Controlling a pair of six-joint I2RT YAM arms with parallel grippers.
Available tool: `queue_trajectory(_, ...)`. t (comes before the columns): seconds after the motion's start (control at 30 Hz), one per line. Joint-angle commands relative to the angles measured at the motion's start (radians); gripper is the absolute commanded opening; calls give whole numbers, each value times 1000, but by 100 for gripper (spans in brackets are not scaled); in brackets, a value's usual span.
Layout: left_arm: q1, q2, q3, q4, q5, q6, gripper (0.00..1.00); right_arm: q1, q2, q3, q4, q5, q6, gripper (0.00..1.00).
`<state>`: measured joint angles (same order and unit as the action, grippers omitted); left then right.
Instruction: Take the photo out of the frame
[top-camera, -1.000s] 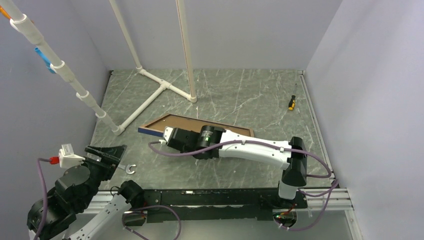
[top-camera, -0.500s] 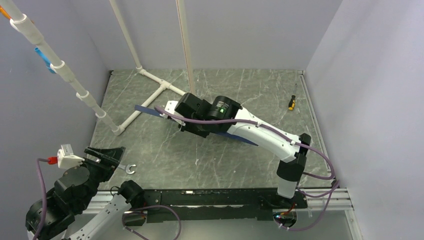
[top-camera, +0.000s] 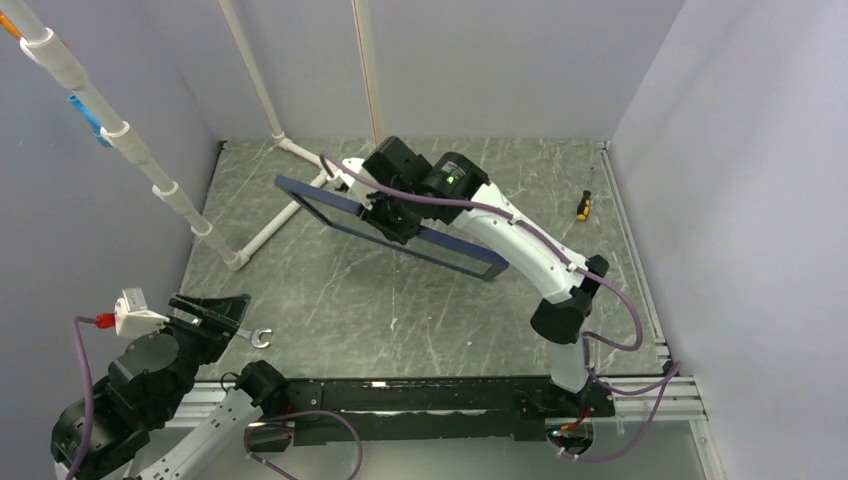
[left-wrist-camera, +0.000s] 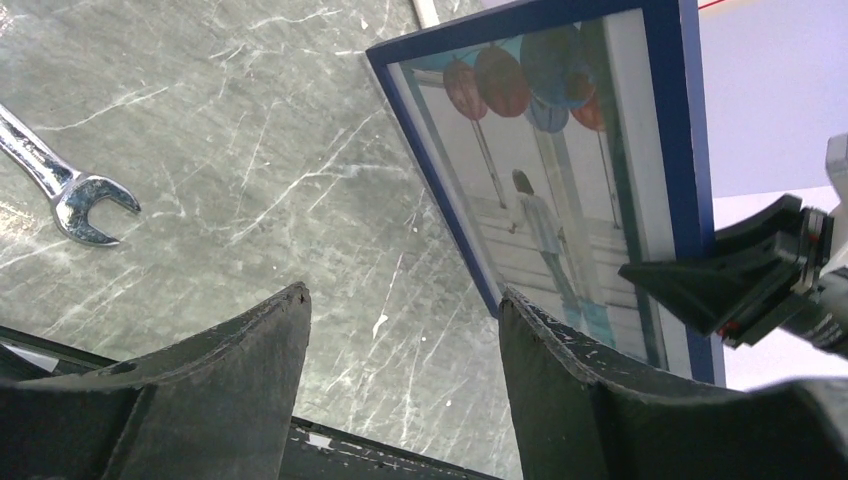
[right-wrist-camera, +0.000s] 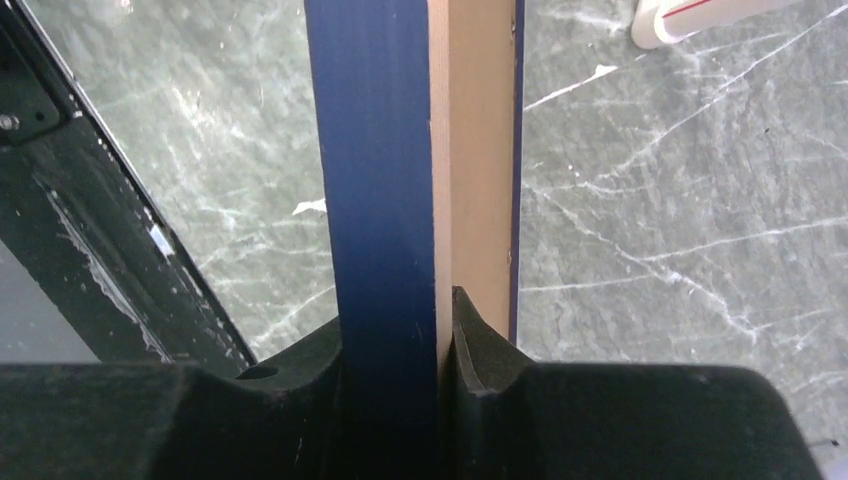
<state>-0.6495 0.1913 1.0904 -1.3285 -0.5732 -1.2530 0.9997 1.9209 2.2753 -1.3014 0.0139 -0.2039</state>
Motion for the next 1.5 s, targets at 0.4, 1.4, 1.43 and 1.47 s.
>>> queue_trajectory(0.4,-3,8,-20,50,4,39,72,-201,208,59,166,-470,139,0)
queue_trajectory(1.4,-4,27,-40,95,25,44,71,-368,40,-409,399,-405,127,0)
queue_trajectory(1.43,-3,29,-47,99,28,44,71,-372,32,-405,387,-383,119,0)
queue_trajectory(1.47,-3,31,-56,106,31,42,71,-375,24,-404,381,-361,106,0)
